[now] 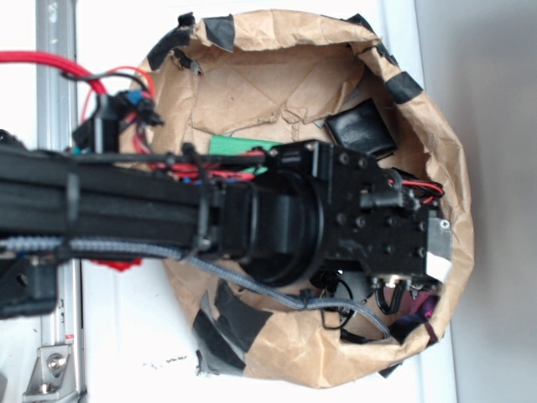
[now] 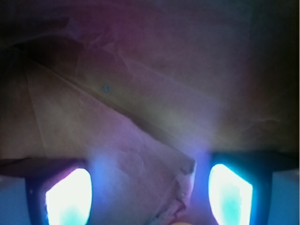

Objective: Grab the yellow duck.

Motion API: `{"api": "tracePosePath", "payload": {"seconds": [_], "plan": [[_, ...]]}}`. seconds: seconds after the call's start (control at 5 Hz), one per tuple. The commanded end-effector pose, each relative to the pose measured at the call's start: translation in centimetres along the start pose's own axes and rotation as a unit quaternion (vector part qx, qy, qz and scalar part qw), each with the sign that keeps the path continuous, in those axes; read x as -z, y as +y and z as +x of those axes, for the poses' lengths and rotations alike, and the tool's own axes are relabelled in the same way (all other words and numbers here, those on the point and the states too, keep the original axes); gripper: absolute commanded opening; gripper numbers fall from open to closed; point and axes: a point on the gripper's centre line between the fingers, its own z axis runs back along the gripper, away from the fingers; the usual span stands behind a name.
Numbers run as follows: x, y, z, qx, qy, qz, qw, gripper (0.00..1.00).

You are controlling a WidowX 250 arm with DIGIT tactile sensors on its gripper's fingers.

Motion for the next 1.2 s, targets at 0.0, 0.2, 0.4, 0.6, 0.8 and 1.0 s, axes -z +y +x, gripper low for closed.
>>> {"api": "tracePosePath", "payload": {"seconds": [0.0,0.2,0.4,0.6,0.8,1.0], "plan": [[-4.1,2.1,-0.9,-0.022,-0.029,-0.009,0.999,1.00],[-3.6,2.7,-1.6,-0.041,-0.032,0.009,0.999,1.00],[-2.7,2.5,-1.1,-0.033,-0.014,-0.004,0.999,1.00],[-0.8,2.1,-1.2,-0.034,0.022,-0.002,0.999,1.00],[0.3,2.5,-1.0,-0.055,0.042,0.005,0.998,0.00],[-0.8,2.7,-0.7,-0.055,0.030,0.011,0.998,0.00]]}}
